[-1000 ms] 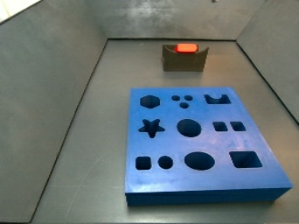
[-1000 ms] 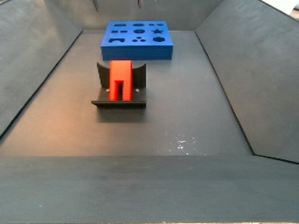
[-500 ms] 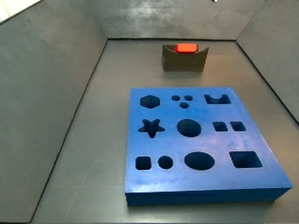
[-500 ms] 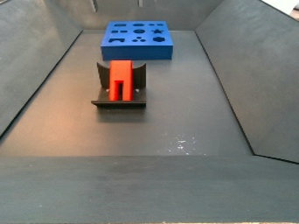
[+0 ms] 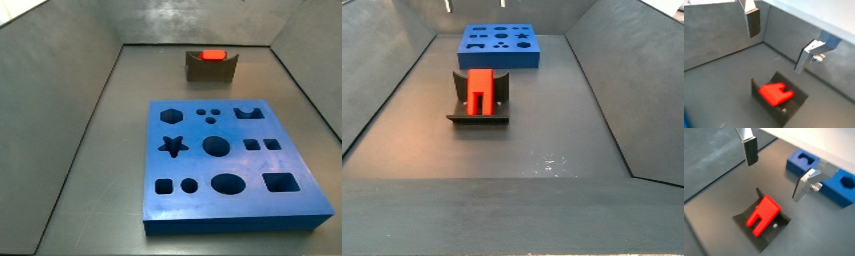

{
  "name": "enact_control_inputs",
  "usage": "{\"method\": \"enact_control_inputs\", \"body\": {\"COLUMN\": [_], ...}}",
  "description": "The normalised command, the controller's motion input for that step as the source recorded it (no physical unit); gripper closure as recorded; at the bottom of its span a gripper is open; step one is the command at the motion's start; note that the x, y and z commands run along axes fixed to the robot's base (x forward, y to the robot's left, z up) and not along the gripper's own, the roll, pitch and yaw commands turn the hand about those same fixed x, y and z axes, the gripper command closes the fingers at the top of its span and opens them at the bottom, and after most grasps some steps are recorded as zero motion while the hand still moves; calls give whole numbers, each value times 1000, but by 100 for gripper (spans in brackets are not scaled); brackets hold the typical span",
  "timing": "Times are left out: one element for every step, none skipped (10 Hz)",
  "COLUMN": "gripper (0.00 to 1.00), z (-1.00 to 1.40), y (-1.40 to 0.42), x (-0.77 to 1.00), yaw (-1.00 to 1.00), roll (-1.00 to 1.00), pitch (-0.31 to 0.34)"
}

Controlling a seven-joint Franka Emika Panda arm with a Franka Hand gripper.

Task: Pick up the square-circle object. Move up. Rotate the square-circle object. Place the square-circle object on the fixture. Regrasp the square-circle object. Move to above the board. Insert the square-circle object.
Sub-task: Regrasp the square-circle object.

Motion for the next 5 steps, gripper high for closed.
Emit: {"method": "enact_control_inputs", "body": {"gripper": [0,0,0,0,0], "z": [-4,-11,-11,-9,-16], "y": [-19,-24,-26,-30,-31], "x": [23,39,56,68,88], "yaw": [34,36,41,47,57], "roll": [1000,1000,1000,1000,1000], "pitch": [38,45,60,74,97]}}
